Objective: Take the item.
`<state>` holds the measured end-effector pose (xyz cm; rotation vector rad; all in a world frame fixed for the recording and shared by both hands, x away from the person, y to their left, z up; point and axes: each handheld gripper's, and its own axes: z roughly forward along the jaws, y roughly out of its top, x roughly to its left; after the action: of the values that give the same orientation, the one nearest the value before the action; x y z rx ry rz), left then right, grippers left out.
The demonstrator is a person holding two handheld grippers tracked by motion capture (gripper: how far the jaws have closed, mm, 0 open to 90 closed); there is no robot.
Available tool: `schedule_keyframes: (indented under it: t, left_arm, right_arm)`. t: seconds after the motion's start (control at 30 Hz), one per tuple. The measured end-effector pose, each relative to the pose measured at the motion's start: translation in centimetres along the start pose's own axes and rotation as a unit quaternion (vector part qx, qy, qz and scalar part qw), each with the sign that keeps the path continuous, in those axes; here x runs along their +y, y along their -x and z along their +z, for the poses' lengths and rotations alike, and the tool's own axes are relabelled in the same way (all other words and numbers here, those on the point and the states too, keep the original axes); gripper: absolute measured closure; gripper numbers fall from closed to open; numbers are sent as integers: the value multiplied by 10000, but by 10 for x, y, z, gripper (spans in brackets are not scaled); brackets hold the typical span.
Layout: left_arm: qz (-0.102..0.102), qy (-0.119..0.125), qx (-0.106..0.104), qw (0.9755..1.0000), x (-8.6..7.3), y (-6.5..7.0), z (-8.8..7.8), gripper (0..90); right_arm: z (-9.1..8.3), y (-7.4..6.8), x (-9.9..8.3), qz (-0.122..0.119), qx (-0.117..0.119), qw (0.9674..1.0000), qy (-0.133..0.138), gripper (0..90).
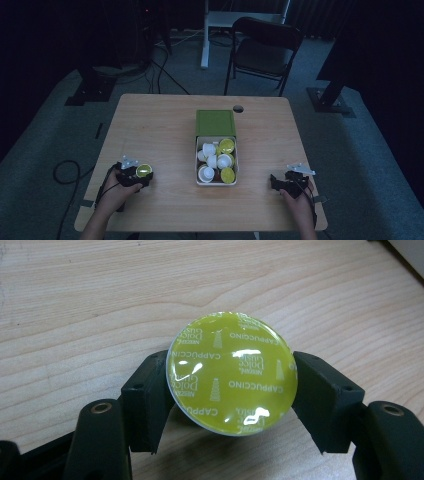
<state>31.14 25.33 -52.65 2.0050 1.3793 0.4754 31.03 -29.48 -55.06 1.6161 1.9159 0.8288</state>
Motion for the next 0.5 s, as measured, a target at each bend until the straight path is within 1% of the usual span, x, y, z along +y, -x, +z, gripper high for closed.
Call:
schedule_keyframes:
  t: [0.07,0.2,0.27,0.33,0.37,0.4,0.43,0.5]
  left_arm:
    - [32,52,-9,10000,0,0,-1,321]
    - [40,168,78,9998,4,1,-4,262]
    - [72,197,77,9998,7,2,-8,256]
    - [55,266,-7,9996,10,4,-11,255]
    - [51,323,-81,9994,12,7,-14,255]
    - [101,386,-101,9992,13,9,-15,252]
    - [179,421,-142,9989,14,12,-17,231]
    - [248,483,-169,9984,17,17,-19,191]
  right_arm:
    - [0,0,0,0,0,10000,0,121]
    - [0,0,0,0,0,10000,0,121]
    - [0,0,0,0,0,10000,0,121]
    - [0,0,0,-1,0,10000,0,121]
    - [0,0,0,-1,0,10000,0,121]
    - [0,0,0,-1,0,10000,0,121]
    - [0,0,0,-1,0,10000,1,121]
    - [0,0,0,-2,0,10000,0,121]
